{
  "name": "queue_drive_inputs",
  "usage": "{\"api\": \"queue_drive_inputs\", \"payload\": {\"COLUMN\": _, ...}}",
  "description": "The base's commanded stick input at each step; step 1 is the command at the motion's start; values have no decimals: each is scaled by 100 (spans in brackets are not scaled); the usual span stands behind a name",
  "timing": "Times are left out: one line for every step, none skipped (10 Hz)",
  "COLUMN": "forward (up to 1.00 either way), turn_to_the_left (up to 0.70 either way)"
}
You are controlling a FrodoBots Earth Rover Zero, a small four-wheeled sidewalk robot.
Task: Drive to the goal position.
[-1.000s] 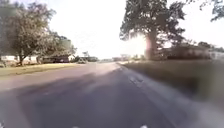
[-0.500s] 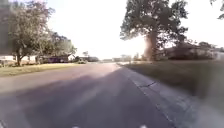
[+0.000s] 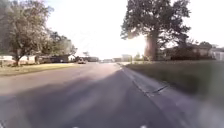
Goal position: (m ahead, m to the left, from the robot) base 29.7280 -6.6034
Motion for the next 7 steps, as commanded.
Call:
{"api": "queue_drive_inputs", "payload": {"forward": 100, "turn_to_the_left": -5}}
{"api": "queue_drive_inputs", "payload": {"forward": 100, "turn_to_the_left": -3}}
{"api": "queue_drive_inputs", "payload": {"forward": 100, "turn_to_the_left": -3}}
{"api": "queue_drive_inputs", "payload": {"forward": 100, "turn_to_the_left": -3}}
{"api": "queue_drive_inputs", "payload": {"forward": 100, "turn_to_the_left": -3}}
{"api": "queue_drive_inputs", "payload": {"forward": 100, "turn_to_the_left": -5}}
{"api": "queue_drive_inputs", "payload": {"forward": 100, "turn_to_the_left": -13}}
